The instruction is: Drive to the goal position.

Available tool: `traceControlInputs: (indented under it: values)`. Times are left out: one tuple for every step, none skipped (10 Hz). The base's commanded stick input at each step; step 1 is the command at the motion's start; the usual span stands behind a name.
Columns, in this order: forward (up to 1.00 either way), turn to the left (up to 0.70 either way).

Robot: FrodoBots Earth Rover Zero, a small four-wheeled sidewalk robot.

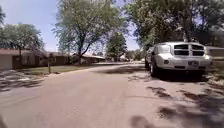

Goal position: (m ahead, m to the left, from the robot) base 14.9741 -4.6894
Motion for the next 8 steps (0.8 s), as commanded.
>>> traceControlInputs:
  values:
    - [0.70,-0.35]
    - [0.70,-0.35]
    - [0.70,-0.35]
    - [0.70,-0.16]
    - [0.70,0.00]
    - [0.70,0.00]
    - [0.70,0.00]
    - [0.70,0.00]
